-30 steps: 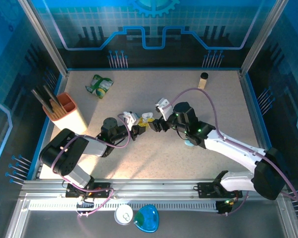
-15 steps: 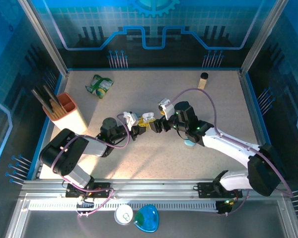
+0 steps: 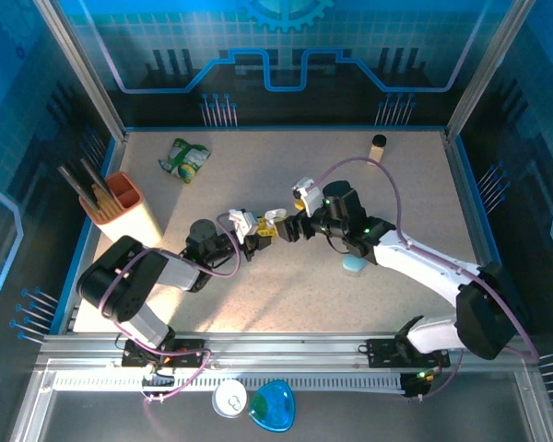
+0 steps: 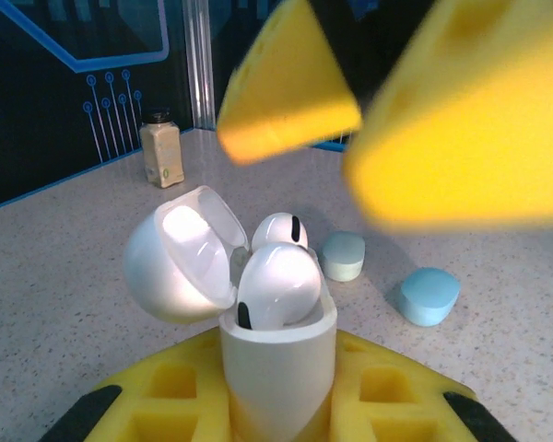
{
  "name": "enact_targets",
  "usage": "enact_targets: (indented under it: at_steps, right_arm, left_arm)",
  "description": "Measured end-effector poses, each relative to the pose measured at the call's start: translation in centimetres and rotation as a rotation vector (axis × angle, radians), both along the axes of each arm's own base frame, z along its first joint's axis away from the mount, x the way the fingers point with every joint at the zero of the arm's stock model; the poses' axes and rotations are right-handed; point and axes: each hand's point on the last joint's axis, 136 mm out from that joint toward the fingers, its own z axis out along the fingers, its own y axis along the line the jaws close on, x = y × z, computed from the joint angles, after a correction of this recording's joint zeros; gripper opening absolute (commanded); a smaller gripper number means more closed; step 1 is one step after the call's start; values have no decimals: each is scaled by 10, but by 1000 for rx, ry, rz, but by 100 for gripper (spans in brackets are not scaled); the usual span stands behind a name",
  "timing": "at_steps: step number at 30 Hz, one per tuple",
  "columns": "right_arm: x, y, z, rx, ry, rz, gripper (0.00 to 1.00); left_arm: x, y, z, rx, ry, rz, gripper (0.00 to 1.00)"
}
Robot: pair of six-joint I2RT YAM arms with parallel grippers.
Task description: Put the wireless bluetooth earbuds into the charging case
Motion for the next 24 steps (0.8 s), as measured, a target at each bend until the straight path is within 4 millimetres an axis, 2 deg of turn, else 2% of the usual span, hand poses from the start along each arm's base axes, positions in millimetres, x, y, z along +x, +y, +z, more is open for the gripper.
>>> enact_targets:
  at_steps: [4,6,10,12,17,24]
  right_arm:
    - [15,-10,18,65,43,-51,68]
    - [23,-11,26,84,61,-69,60]
    - [32,0,31,86,110,-47,52]
    - [36,5,26,68,147,-39,50]
    - [45,15,-2,-10,278,-28,47]
    - [38,21,-39,-127,402,11,44]
  left_arm:
    - [3,2,-19,41,-1,5,0]
    - [3,2,-20,51,-18,4,0]
    - [3,2,-17,61,-63,3,0]
    - [2,3,-17,69,-80,5,0]
    - [1,3,-18,86,-108,5,0]
    - [2,4,-20,97,-116,9,0]
